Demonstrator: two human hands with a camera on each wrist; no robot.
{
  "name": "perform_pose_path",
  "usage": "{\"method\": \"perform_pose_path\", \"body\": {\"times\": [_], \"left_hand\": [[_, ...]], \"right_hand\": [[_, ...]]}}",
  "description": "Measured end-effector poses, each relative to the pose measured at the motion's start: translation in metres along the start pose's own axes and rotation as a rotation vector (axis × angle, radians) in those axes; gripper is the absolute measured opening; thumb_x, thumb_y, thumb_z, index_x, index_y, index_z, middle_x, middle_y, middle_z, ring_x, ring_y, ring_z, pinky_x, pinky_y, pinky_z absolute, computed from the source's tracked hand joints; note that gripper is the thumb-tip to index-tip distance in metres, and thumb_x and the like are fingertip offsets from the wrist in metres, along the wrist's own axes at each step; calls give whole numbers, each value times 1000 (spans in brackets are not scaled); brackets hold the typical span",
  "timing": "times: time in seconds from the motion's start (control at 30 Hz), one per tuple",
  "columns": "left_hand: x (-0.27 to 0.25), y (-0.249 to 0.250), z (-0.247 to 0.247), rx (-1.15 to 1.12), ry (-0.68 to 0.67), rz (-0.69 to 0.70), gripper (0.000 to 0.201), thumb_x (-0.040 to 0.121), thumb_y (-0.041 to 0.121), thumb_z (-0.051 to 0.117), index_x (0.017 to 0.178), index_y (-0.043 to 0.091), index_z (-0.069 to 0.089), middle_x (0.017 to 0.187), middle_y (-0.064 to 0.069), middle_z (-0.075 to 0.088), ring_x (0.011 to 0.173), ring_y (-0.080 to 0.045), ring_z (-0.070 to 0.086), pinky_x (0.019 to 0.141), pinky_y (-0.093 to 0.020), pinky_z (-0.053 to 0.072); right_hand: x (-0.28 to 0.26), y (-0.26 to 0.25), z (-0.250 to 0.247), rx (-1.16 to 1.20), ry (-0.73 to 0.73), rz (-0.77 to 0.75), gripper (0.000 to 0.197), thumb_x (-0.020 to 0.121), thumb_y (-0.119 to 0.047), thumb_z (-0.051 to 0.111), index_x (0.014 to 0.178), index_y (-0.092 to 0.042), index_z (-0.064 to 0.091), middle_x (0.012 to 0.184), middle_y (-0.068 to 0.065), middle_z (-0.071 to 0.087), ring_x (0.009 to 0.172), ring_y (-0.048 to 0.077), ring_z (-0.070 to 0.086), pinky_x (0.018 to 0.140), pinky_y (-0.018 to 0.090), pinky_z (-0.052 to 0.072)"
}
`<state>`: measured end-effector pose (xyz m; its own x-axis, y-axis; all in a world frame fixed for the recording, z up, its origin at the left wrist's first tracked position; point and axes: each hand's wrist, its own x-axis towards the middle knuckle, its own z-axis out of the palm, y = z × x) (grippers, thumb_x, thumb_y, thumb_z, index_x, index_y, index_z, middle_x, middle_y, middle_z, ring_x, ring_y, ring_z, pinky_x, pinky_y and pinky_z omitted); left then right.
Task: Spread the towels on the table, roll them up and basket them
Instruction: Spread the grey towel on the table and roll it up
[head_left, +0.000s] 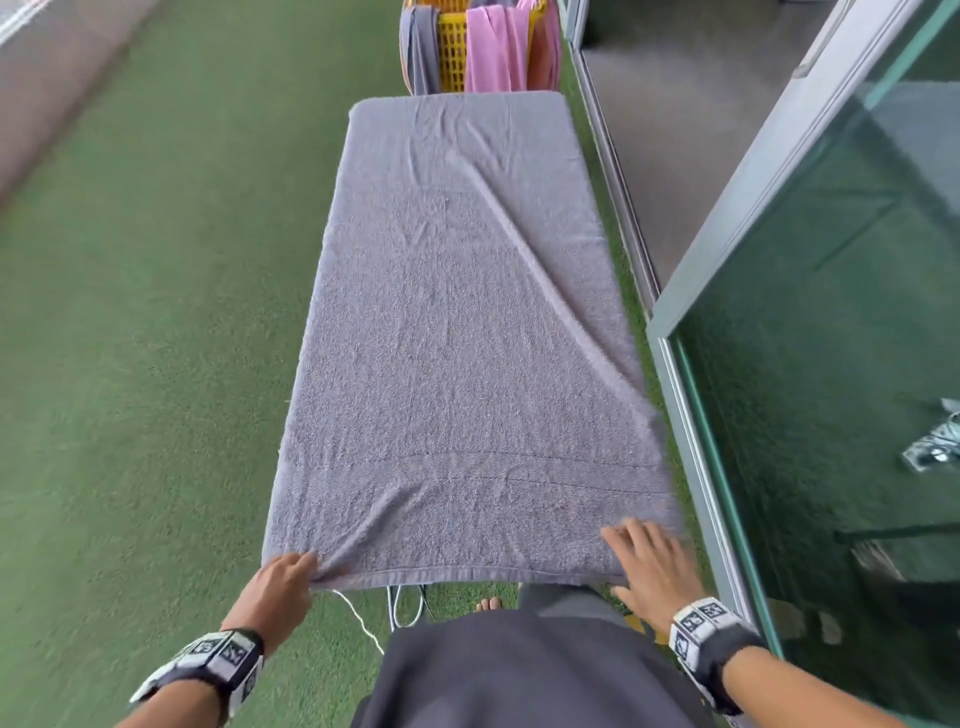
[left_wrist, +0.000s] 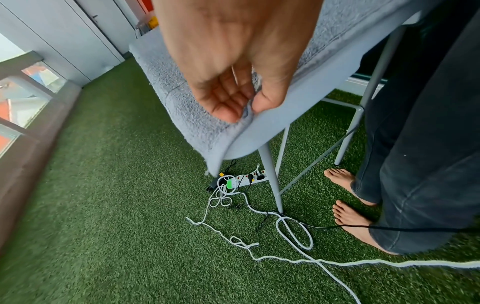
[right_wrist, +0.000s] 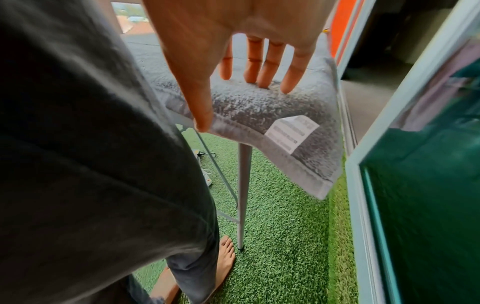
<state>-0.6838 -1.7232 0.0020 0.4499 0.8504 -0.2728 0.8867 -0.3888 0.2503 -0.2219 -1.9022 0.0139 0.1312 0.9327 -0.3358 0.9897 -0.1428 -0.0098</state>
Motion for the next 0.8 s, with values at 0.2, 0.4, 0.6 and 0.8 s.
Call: {"method": "perform_pose_path", "body": {"times": [0.2, 0.4, 0.6, 0.8], "left_hand": [[-20, 8, 3, -58, 81, -64, 44, 54, -24, 59, 82, 9, 59, 70, 2, 53, 62, -20, 51, 54, -33, 49], [-20, 12, -14, -80, 167, -60, 34, 53, -18, 71, 70, 8, 59, 65, -2, 54, 58, -25, 49, 54, -34, 45], [-24, 15, -25, -155, 251, -91, 25, 66, -11, 73, 68, 12, 64, 64, 3, 57, 54, -18, 50, 53, -28, 40], [-28, 21, -37, -215, 321, -143, 22, 73, -9, 68, 86, 8, 73, 87, -9, 70, 73, -27, 61, 69, -36, 49]], "right_hand": [[-4, -12, 3, 25, 20, 78, 86, 38, -7, 85, 115, -21, 50, 105, 9, 54, 84, 28, 51, 64, 41, 46], [-16, 0, 14, 104, 91, 37, 55, 47, -5, 88, 92, -24, 65, 86, -4, 60, 73, 17, 60, 63, 32, 53], [-35, -4, 13, 161, 70, 94, 58, 60, -39, 84, 109, -27, 55, 106, -2, 53, 92, 16, 56, 79, 34, 54], [-1, -39, -6, 232, 82, -6, 48, 82, -50, 63, 122, -25, 52, 119, 0, 53, 106, 22, 52, 91, 39, 43]]}}
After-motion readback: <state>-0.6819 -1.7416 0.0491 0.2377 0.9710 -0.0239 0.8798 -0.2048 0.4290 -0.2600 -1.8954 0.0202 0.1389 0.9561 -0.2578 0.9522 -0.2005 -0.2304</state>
